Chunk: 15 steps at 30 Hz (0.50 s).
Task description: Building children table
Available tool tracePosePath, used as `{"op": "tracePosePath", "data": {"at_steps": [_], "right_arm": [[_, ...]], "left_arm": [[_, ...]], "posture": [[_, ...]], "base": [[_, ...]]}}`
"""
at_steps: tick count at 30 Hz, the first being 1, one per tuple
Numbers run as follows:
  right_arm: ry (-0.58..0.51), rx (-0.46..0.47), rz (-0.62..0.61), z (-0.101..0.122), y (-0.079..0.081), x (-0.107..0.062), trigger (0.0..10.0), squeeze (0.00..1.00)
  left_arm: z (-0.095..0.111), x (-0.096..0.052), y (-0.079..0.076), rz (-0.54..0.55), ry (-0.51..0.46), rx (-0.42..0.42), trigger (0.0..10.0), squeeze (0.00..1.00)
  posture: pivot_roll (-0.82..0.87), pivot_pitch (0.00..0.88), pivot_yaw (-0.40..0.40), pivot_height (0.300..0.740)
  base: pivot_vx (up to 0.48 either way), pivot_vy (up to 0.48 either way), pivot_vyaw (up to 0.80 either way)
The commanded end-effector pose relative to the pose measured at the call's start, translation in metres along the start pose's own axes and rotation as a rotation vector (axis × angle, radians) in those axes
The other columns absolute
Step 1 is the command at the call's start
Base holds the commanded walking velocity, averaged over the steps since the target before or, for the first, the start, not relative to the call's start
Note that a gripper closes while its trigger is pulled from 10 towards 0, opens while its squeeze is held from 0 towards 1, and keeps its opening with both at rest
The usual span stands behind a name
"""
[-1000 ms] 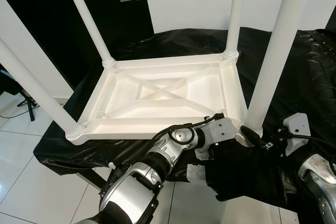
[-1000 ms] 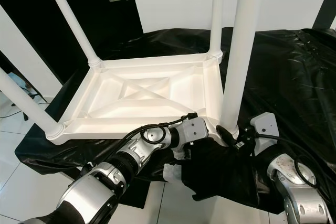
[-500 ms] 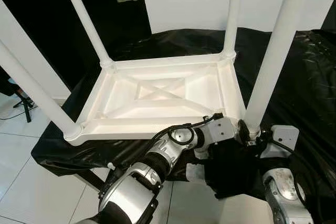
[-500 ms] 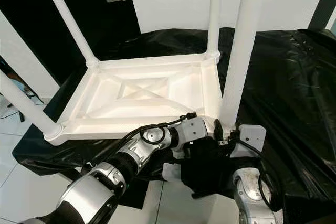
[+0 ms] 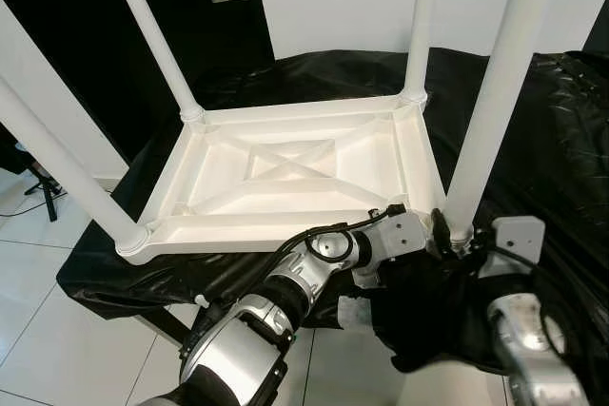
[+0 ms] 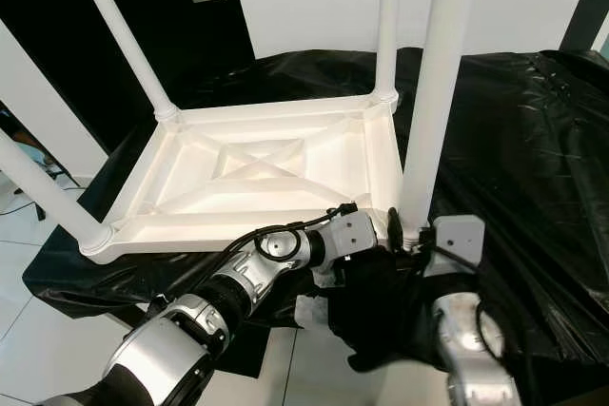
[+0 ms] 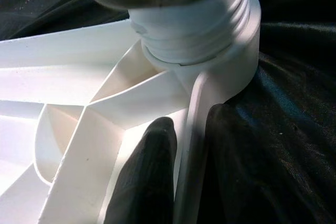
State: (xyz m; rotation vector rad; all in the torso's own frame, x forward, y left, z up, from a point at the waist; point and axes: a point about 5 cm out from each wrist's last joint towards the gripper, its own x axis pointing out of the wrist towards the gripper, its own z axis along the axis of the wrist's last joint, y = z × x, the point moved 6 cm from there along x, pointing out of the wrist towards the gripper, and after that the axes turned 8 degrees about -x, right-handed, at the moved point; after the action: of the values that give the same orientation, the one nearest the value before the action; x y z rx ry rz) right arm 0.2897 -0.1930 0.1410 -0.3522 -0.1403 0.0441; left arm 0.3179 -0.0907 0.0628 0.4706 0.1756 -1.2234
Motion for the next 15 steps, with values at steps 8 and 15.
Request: {"op": "tracePosePath", "data": {"at_steps": [8, 15], "right_arm": [[0.034, 0.03, 0.371, -0.005, 0.014, 0.001, 10.0, 0.0], [0.072, 0.083, 0.552, -0.01, 0.023, -0.007, 0.0, 0.0]], "left_arm": [[-0.05, 0.006, -0.03, 0.009, 0.187, -0.09, 10.0, 0.0], [-0.052, 0.004, -0.028, 0.018, 0.19, -0.094, 10.0, 0.0]], "posture": [[-0.02, 0.0, 0.104, 0.74], [-0.01, 0.0, 0.099, 0.74]], "base": [[0.0, 0.0, 0.0], [0.0, 0.0, 0.0]]}}
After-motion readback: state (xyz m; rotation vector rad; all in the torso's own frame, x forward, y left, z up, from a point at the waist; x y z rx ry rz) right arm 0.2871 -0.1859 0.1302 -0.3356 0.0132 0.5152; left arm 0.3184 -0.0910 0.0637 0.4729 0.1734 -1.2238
